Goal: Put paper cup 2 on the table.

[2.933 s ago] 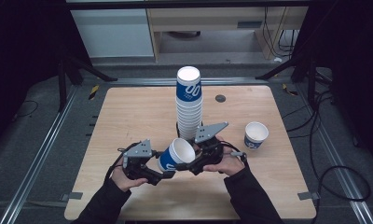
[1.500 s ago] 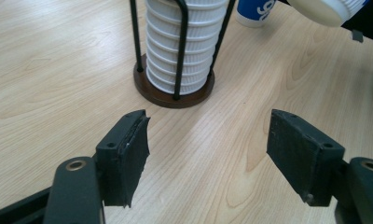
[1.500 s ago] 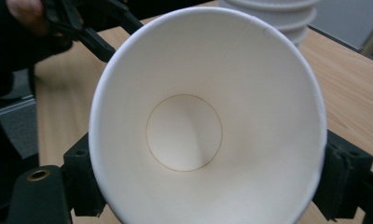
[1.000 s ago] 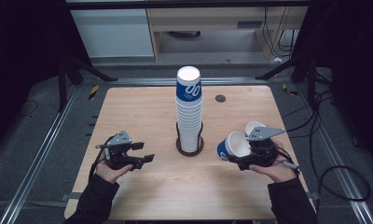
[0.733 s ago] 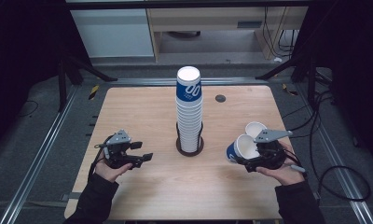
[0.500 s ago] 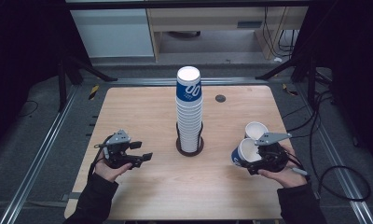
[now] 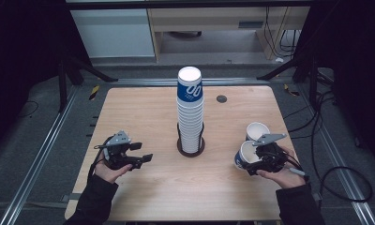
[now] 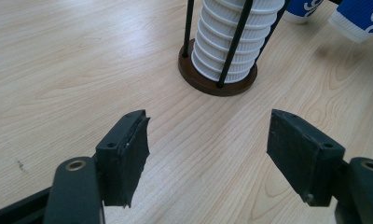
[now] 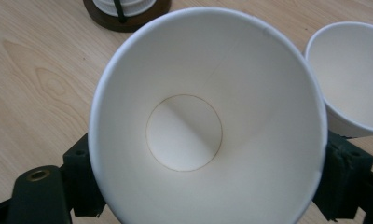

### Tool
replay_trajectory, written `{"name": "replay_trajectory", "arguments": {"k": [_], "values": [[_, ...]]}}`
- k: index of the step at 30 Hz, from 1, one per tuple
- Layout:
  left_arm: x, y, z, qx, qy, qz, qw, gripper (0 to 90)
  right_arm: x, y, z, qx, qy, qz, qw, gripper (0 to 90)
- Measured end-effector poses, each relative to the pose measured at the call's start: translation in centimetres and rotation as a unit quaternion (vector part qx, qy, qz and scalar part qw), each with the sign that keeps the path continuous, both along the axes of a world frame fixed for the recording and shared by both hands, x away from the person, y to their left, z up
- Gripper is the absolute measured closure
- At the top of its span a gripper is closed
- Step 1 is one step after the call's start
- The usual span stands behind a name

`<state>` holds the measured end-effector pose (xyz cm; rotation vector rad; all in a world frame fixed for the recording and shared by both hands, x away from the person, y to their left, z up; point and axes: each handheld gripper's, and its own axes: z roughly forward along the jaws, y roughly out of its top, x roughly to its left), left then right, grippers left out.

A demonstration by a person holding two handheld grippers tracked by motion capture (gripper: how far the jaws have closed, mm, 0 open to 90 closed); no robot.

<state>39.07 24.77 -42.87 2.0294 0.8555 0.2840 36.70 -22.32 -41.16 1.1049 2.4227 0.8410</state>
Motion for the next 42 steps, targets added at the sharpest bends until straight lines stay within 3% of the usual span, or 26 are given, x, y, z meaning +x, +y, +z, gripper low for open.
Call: {"name": "replay_trajectory", "arguments": {"k": [15,26,35,42], "values": [[0.1,0.2,-0.1,0.004,0.002,0.001,1.0,28.6,1.6,2.0,-2.0,-0.045,0.036,-0.001,0.9983,15.9],[0.1,0.2,-0.2,0.006,0.005,0.001,1.0,28.5,1.9,2.2,-2.7,-0.064,0.052,0.001,0.9966,14.8],[0.2,0.2,-0.3,0.006,0.007,0.002,1.0,28.5,2.0,2.4,-3.0,-0.071,0.043,0.012,0.9965,9.2],[0.2,0.3,-0.3,0.006,0.007,0.002,1.0,28.5,1.7,2.2,-2.7,-0.054,0.034,0.011,0.9979,4.2]]}}
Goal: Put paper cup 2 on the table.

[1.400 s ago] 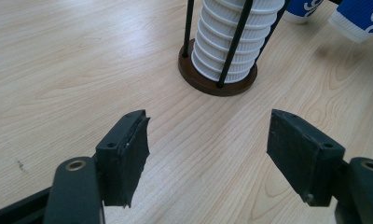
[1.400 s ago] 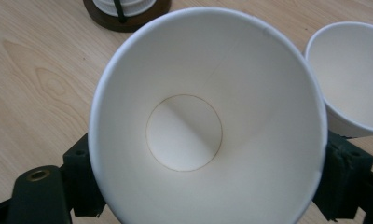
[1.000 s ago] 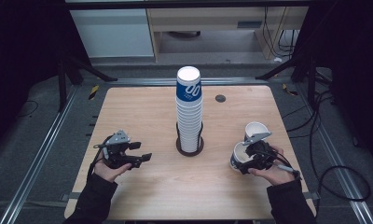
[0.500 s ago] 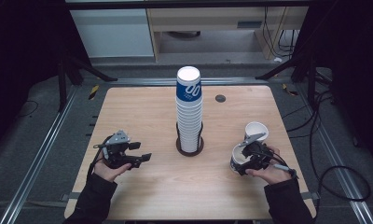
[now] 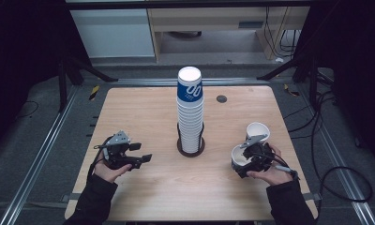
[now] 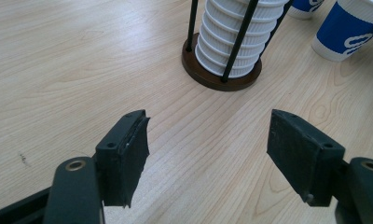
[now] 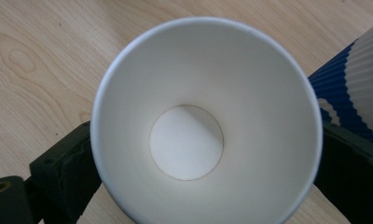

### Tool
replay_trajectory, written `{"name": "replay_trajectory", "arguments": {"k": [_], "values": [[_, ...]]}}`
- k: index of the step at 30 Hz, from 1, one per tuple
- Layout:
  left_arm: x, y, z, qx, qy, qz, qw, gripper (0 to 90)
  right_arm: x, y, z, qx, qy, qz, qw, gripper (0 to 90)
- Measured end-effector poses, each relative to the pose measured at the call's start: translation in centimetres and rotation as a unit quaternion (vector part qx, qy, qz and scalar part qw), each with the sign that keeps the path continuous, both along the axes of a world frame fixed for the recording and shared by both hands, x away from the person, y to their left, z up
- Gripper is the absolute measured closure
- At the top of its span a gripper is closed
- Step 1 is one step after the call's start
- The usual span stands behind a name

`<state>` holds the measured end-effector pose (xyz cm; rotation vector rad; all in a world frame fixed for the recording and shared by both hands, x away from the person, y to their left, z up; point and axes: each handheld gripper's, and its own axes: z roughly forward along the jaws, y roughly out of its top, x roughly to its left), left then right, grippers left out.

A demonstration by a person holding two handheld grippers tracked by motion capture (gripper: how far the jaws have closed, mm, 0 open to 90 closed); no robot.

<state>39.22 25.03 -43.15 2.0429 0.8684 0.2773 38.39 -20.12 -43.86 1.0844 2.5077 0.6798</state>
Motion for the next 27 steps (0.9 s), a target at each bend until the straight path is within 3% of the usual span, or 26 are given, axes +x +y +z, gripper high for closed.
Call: {"name": "replay_trajectory", "arguments": {"k": [10,19,27], "values": [[0.0,0.2,0.0,-0.003,-0.001,0.002,1.0,28.4,-1.3,-1.1,0.8,0.026,-0.025,-0.01,0.9993,3.0],[0.0,0.5,0.0,-0.003,-0.001,0.006,1.0,28.4,-3.2,-2.6,0.3,0.06,-0.046,-0.022,0.9969,3.2],[-0.1,0.6,-0.1,-0.001,0.0,0.007,1.0,28.4,-4.8,-4.4,-0.8,0.066,-0.038,-0.034,0.9965,3.2]]}}
